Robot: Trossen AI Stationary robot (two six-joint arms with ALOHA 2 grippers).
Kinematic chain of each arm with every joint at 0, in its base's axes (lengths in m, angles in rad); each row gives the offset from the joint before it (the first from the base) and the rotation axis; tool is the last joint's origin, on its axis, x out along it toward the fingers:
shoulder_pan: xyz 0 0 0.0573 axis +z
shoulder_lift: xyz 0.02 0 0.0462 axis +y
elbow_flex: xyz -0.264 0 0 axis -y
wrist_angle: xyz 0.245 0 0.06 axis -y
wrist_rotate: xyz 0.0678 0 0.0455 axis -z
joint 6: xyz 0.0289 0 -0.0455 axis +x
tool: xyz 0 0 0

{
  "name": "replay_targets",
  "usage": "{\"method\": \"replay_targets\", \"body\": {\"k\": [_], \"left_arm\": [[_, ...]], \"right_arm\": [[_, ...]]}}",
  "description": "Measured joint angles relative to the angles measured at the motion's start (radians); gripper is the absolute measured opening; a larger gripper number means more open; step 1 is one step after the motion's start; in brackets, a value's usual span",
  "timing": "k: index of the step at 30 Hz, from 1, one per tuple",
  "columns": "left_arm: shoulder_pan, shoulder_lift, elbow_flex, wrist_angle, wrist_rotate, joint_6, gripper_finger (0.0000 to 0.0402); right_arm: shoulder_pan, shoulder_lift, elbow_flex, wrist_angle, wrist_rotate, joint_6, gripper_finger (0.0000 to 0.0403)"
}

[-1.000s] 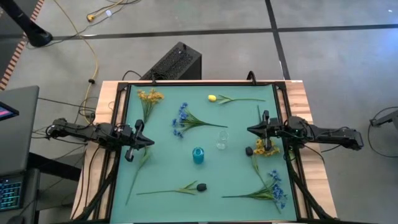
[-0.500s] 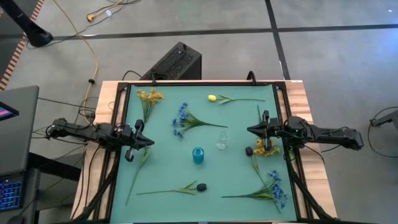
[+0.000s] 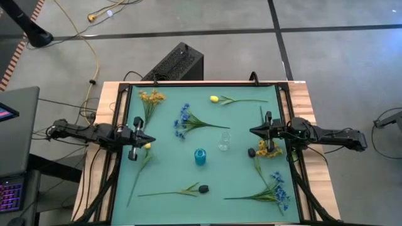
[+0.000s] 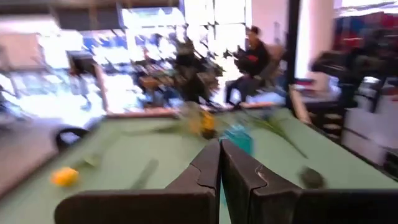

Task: Sort flowers into vase by color
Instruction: Put the right yellow flower into the transparent vase

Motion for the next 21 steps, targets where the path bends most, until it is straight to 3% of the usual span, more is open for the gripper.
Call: {"method": "replay_targets", "body": {"k": [7,15,21], "left_arm": [[0.000,0.000,0.001,0.019,-0.173,0.111,0.0000],[0.000,0.001,0.002,0.115,-0.177,0.125,0.0000],[0.000,0.001,0.005,0.153,-0.176,0.083,0.0009]], "right_arm": [[0.000,0.000,0.000,0.001,0.000,0.000,0.0049],[-0.016,0.000,-0.001,0.044,0.021,-0.127,0.0049],[-0.016,0.000,-0.001,0.212,0.024,-0.203,0.0049]]}}
